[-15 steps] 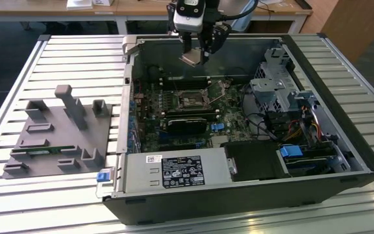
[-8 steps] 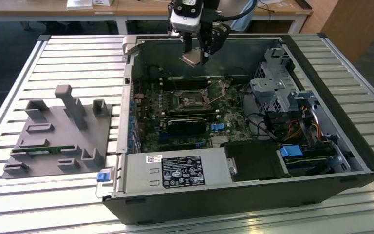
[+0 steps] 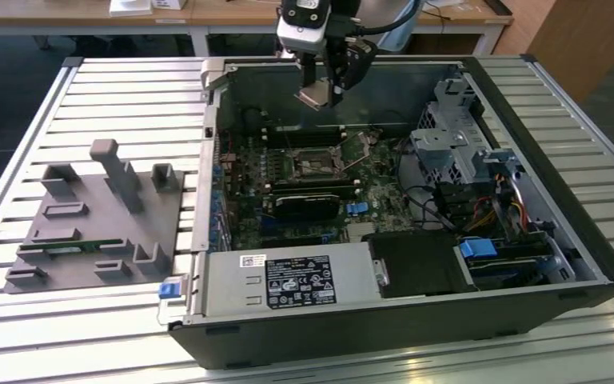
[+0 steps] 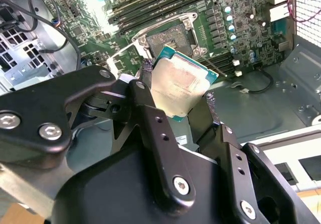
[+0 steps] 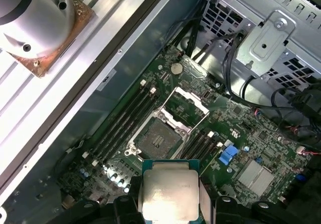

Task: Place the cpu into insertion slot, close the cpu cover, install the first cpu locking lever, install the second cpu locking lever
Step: 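Place the cpu into insertion slot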

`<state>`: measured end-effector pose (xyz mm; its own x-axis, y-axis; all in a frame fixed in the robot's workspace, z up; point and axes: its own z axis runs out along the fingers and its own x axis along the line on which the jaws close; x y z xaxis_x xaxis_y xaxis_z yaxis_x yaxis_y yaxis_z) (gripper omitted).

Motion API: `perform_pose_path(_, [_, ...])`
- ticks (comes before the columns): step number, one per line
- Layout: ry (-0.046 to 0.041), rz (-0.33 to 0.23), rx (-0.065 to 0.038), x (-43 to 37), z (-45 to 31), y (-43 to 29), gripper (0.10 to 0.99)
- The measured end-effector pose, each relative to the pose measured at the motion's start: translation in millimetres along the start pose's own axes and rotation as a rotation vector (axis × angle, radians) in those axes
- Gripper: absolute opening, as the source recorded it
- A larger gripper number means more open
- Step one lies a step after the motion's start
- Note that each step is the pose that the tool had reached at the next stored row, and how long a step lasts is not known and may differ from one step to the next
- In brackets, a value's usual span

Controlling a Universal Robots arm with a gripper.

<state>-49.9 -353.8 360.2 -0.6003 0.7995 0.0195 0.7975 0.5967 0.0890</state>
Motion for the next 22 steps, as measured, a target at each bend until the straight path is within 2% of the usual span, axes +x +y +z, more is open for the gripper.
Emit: perform_pose_path(22, [0.0005,0.068,0.007,0.2,5.8,-0.9,0.533])
